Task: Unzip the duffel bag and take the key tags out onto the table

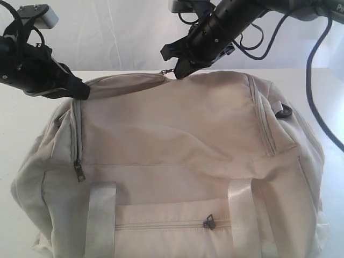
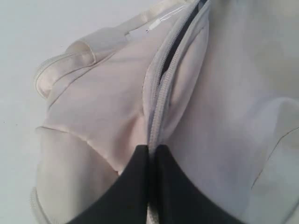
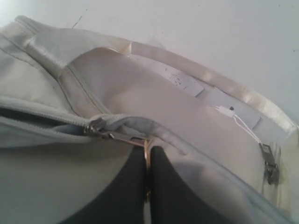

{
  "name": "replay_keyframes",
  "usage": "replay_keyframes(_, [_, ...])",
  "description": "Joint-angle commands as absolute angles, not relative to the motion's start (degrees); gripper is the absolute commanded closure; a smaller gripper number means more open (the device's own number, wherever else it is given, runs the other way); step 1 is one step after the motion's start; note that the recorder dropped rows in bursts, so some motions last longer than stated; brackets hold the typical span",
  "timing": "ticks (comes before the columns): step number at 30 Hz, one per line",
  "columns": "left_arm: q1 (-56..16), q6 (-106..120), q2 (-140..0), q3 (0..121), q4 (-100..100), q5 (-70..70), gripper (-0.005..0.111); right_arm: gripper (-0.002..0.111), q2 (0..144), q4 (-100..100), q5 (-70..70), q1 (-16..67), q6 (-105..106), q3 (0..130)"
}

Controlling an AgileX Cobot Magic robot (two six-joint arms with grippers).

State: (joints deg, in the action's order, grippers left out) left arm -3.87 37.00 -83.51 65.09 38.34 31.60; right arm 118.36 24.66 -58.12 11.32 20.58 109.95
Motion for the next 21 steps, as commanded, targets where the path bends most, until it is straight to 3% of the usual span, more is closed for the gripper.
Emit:
replay_keyframes(1, [-3.5,36.9,-82.7,65.3,36.3,34.2,0.107,0.108,117.4,16.8,-55.4,6.9,20.1,110.2])
replay_keyframes(13, [-3.5,38.2,-82.7,65.3,39.0,34.2,0.105,0.108,116.1,29.0,-53.0,11.1,26.8,110.2])
replay_keyframes(15, [-3.5,42.0,-82.7,65.3,40.4,34.2,0.097,0.108,116.2,28.9,-52.1,12.6,27.1,110.2])
replay_keyframes(21, [-3.5,48.9,-82.7,65.4,48.2,30.5,0.045,0.108,116.2,28.9,-50.5,15.9,27.4,110.2])
